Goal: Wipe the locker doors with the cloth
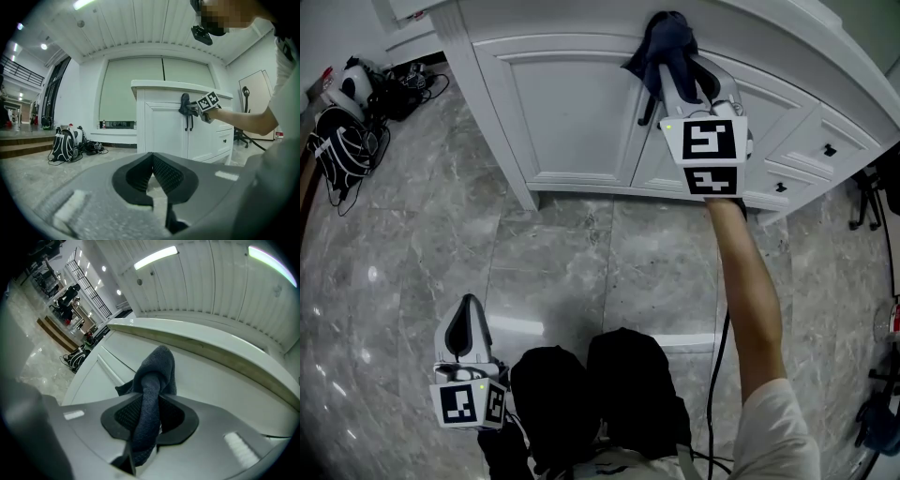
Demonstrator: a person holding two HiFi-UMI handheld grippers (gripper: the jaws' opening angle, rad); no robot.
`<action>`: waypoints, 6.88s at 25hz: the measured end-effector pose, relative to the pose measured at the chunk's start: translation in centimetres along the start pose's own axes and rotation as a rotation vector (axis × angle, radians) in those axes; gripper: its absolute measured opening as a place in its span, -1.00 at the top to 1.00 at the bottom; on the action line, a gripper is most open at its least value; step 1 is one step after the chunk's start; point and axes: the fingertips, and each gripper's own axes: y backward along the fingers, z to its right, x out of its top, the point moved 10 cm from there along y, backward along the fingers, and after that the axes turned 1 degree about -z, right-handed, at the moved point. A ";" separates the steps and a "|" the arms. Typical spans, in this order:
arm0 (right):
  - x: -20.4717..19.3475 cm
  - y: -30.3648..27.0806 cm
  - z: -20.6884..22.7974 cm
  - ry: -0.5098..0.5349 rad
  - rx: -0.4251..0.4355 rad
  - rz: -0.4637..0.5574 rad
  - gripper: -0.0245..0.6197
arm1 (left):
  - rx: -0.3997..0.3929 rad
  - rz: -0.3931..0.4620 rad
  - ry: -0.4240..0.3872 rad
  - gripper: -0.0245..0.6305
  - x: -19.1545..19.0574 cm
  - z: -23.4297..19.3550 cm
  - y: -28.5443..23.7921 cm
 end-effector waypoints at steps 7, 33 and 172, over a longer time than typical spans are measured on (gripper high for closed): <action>-1.3 1.1 1.7 0.005 -0.047 -0.013 0.65 | -0.001 -0.007 -0.005 0.92 -0.1 0.4 -0.2; -11.5 2.6 -1.2 -0.122 -0.059 -0.133 0.67 | 0.010 0.006 -0.032 0.92 0.1 2.0 -0.4; -24.7 8.1 5.0 -0.205 -0.087 -0.295 0.66 | -0.254 -0.020 0.000 0.92 0.5 13.6 -6.1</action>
